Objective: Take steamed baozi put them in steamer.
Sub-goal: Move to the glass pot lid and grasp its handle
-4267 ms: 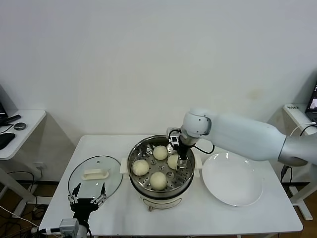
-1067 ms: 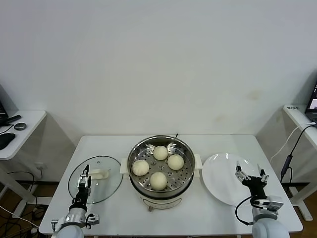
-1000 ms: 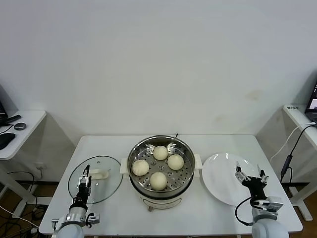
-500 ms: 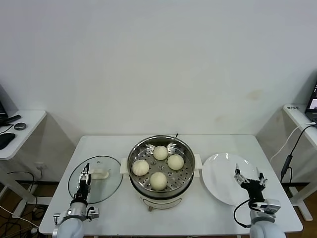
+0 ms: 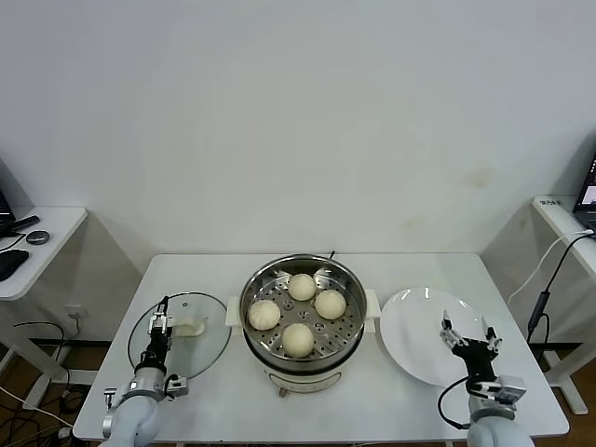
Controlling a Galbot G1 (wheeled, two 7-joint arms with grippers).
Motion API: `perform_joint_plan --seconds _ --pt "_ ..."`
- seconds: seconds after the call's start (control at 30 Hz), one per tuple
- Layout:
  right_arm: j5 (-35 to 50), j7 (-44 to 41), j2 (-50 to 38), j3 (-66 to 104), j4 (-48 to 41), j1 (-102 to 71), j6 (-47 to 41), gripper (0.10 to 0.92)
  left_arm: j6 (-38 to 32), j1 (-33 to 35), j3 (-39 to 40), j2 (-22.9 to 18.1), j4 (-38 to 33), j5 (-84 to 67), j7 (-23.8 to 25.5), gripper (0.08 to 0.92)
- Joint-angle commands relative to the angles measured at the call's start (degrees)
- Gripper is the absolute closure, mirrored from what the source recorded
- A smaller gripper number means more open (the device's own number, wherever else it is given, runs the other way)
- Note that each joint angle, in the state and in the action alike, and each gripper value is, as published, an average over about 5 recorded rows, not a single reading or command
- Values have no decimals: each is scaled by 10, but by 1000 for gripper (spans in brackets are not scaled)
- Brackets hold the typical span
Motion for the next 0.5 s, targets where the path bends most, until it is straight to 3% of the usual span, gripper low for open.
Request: perform_joint_plan --seconds 0.03,0.5 --pt "-2 0 3 -1 -7 2 2 203 0 -29 8 -1 37 -15 -7 177" --pt "-6 -1 6 -3 -16 4 4 203 1 -50 10 0 56 -60 -17 177"
